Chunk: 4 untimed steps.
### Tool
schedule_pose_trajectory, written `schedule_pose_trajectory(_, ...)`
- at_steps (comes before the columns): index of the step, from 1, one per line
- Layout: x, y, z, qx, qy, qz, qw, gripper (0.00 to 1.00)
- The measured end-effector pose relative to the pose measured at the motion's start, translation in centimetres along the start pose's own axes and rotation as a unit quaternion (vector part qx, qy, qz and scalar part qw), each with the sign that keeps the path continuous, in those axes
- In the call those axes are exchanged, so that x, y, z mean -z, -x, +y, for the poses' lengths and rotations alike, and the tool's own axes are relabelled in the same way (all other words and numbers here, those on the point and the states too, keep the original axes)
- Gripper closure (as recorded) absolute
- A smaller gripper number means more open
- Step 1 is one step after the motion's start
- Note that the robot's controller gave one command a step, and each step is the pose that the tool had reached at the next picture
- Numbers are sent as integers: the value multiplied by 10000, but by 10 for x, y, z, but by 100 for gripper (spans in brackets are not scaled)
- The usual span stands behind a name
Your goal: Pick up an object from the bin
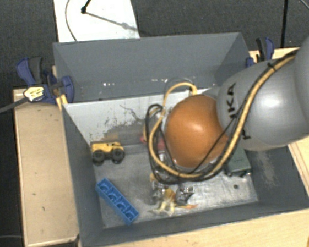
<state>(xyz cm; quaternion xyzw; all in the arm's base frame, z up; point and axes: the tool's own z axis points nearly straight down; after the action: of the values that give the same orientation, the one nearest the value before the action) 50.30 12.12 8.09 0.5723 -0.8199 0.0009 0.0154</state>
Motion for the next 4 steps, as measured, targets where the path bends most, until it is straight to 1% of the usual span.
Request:
schedule_pose_trajectory(2, 29, 3, -1, -5, -75, -136, 9999, 100)
schedule_pose_trajectory(3, 41, 2, -1, -13, -89, -149, 9998, 100)
schedule_pose_trajectory(4, 47, 3, -1, -21, -95, -152, 9998, 100)
